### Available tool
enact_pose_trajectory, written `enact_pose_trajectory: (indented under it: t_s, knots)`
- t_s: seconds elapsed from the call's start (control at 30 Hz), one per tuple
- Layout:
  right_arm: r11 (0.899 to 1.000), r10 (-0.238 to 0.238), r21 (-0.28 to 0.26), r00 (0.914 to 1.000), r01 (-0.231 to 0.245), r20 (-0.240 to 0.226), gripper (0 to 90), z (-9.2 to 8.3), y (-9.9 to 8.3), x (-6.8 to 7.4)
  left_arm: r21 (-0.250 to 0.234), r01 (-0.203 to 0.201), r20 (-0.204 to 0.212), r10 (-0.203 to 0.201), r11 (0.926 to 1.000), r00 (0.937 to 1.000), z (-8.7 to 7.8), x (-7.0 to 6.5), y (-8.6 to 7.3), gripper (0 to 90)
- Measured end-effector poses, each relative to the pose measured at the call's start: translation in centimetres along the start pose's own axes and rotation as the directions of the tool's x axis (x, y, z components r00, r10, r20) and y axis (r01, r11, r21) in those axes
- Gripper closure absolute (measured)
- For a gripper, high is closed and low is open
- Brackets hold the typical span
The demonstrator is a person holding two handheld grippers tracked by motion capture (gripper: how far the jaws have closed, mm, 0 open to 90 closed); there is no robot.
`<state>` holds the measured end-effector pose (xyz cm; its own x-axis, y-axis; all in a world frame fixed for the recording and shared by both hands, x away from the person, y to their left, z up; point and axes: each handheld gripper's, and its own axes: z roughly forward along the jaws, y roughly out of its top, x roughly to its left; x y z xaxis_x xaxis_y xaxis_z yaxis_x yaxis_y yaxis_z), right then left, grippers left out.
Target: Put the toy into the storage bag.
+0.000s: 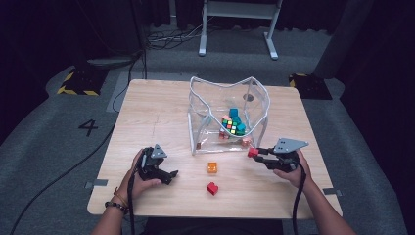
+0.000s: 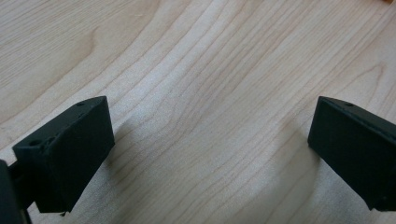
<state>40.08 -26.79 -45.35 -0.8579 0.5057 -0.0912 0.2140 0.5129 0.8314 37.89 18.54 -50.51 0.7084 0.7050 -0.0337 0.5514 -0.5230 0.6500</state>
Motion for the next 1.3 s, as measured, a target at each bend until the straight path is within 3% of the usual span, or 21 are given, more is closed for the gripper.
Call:
enact_pose_trajectory:
  t_s: [0.1,0.2,0.37,0.7,0.97,1.3]
  knots:
    - [0.999,0.034,-0.017,0.9988,-0.033,0.034,66.4,-0.9,-0.2,-0.9,0.0,0.003,0.001,-0.003,1.0,1.0,0.0,0.0,0.0,0.5]
    - [0.999,0.039,-0.023,0.9966,-0.038,0.072,66.4,-1.5,-0.4,-1.6,0.0,0.003,0.001,-0.003,1.0,1.0,0.0,0.0,0.0,0.5]
    - [0.997,0.076,-0.04,0.9918,-0.072,0.103,66.5,-2.4,-0.7,-2.9,0.0,0.003,0.002,-0.003,1.0,1.0,0.0,0.0,0.0,0.5]
    - [0.989,0.14,-0.074,0.9743,-0.128,0.176,66.5,-3.4,-0.7,-5.2,0.0,0.003,0.001,-0.003,1.0,1.0,0.0,0.0,0.0,0.5]
    - [0.986,0.154,-0.103,0.9609,-0.133,0.23,66.5,-4.0,0.1,-6.5,0.0,0.003,0.001,-0.003,1.0,1.0,0.0,0.0,0.0,0.5]
    - [0.986,0.148,-0.115,0.953,-0.121,0.265,66.5,-4.1,1.9,-8.1,0.0,0.002,0.001,-0.002,1.0,1.0,0.0,0.0,0.0,0.5]
